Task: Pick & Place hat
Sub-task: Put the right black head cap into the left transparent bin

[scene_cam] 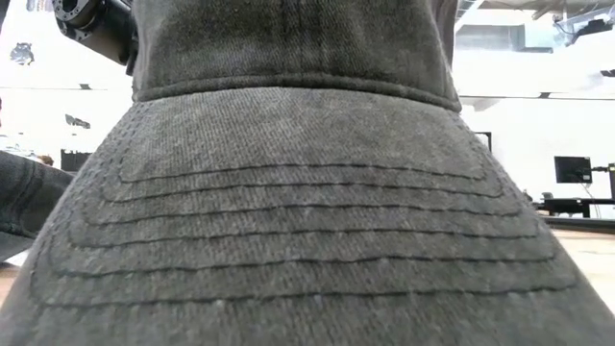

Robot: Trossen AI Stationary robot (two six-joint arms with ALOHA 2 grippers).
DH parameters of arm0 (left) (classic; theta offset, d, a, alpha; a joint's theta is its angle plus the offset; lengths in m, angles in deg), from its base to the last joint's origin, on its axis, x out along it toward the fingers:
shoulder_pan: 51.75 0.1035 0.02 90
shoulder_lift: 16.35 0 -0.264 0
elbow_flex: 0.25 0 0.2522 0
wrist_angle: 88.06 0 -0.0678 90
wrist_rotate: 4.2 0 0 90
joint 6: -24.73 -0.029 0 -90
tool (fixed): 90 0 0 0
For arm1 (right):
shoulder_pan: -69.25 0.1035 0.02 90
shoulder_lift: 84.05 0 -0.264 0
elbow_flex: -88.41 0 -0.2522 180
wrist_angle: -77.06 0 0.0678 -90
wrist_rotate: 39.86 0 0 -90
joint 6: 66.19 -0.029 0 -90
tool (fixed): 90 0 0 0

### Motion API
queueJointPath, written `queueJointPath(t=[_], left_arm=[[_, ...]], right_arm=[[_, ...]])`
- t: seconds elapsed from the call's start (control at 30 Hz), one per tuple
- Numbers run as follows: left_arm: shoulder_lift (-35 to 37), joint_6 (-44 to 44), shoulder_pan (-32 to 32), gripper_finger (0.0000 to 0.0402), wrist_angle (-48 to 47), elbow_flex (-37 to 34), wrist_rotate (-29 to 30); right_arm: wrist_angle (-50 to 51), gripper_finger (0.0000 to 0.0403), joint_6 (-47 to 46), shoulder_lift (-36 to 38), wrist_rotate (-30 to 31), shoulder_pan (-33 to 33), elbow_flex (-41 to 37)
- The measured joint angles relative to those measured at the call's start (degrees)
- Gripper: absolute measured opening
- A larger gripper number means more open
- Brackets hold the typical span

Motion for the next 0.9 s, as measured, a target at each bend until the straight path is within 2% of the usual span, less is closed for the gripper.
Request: queueJointPath(t=[0.37,0.57,0.77,0.9], left_arm=[[0.1,-4.5,-1.1,0.0007,-0.1,0.0,0.0],[1.7,-4.4,-1.1,0.0008,-0.4,0.0,-0.6],[6.5,-4.1,-1.3,0.0008,-3.6,0.0,-1.9],[10.4,-4.1,-1.2,0.0008,-8.2,0.0,-2.0]], right_arm=[[-1.6,0.0017,-3.3,0.0,0.0,1.2,0.0],[-2.5,0.0064,-8.0,0.0,-0.1,1.8,0.0],[-1.1,0.0123,-6.4,0.2,0.0,3.2,0.0],[-0.6,0.0144,-5.4,1.6,1.1,4.0,0.0]])
